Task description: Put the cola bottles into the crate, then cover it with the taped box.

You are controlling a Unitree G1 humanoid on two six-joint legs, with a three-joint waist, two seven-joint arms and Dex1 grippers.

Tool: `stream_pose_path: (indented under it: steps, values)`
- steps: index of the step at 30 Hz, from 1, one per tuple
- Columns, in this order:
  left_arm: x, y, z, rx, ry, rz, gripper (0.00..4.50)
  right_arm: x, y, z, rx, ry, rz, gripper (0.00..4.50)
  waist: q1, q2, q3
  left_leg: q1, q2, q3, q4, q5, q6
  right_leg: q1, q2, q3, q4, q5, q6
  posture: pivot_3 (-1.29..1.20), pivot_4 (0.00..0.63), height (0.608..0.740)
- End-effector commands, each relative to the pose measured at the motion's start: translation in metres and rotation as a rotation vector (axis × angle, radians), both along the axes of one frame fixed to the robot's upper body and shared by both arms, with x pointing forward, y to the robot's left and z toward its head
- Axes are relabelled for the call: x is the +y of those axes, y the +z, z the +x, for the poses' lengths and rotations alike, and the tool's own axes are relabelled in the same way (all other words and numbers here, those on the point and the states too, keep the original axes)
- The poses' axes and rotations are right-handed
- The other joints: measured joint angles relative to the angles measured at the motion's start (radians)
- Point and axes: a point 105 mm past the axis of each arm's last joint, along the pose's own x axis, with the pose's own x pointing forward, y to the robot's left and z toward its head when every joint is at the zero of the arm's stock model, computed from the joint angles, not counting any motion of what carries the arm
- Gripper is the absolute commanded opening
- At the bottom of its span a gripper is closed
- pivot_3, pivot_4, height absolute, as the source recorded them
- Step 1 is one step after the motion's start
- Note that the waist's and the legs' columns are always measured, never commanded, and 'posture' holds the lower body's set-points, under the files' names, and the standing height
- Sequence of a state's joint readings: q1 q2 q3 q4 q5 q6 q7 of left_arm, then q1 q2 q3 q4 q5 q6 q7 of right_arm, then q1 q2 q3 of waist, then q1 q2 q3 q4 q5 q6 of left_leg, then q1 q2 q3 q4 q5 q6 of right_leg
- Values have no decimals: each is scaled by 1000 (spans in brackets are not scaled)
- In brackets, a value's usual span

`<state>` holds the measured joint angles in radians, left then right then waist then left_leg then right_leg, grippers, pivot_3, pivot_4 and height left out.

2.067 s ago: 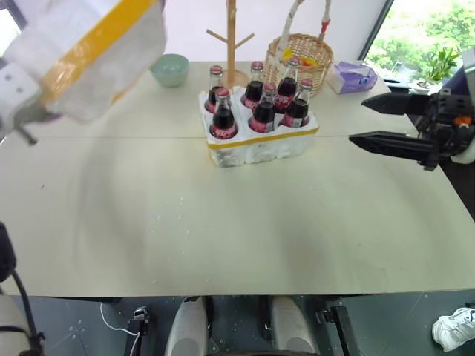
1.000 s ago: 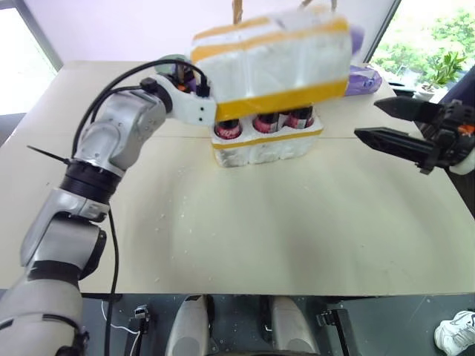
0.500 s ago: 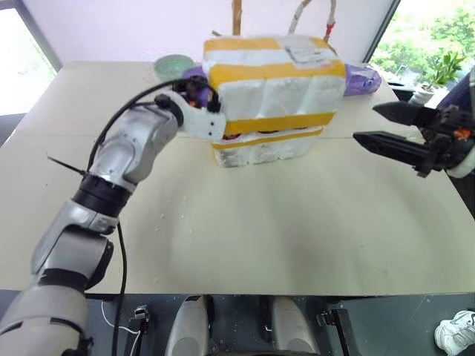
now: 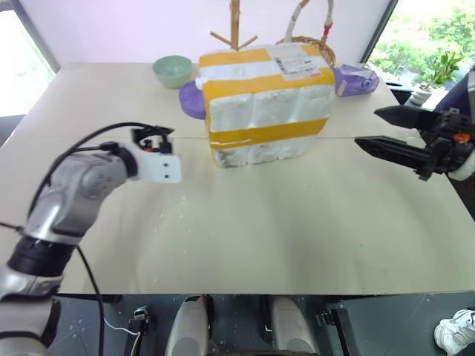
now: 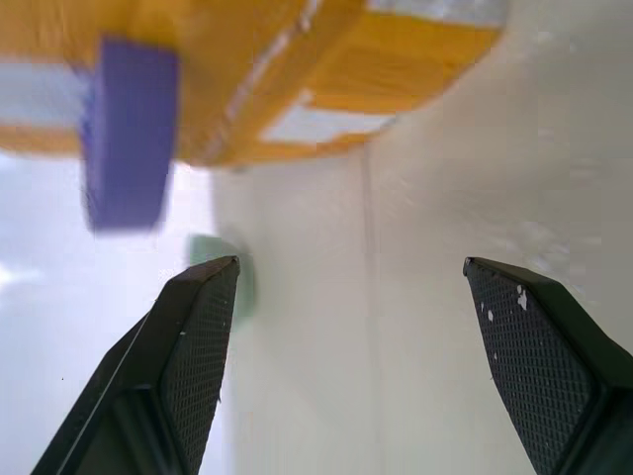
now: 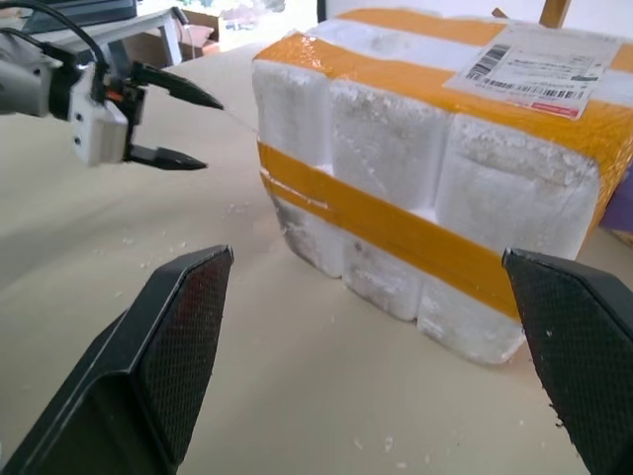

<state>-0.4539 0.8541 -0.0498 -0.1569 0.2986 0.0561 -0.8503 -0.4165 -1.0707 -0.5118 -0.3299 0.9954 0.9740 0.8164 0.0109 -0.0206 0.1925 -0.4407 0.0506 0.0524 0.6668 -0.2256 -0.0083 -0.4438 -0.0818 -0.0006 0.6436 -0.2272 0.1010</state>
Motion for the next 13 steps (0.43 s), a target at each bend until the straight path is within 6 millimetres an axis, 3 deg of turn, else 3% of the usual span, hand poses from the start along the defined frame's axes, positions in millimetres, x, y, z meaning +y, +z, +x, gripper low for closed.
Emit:
stream_pose_path:
  steps: [1, 3, 7, 13]
  values:
    - [20, 27, -15, 373, 61, -627, 3782, -2, 5, -1, -36, 1, -33, 4500, 3, -1, 0, 0, 0, 0, 0, 0, 0, 0, 0, 0, 0, 0, 0, 0, 150, 740]
    - [27, 59, -25, 537, -38, -910, 3782, -4, 0, 1, -28, -4, -59, 4500, 1, -2, 1, 0, 0, -2, 1, 0, 0, 1, 0, -1, 0, 0, 0, 0, 150, 740]
    - [51, 101, -35, 591, -137, -1054, 3782, -11, 0, 8, -27, -15, -77, 4500, -8, -2, 0, 0, -1, -3, 1, 0, 0, 1, 0, -2, 0, -1, 1, 0, 150, 740]
    - [64, 119, -33, 626, -164, -1088, 3782, -19, 1, 18, -22, -35, -83, 4500, -23, -1, 0, 5, 0, -2, -1, 0, 0, 4, 1, -2, 1, -1, 1, 0, 150, 740]
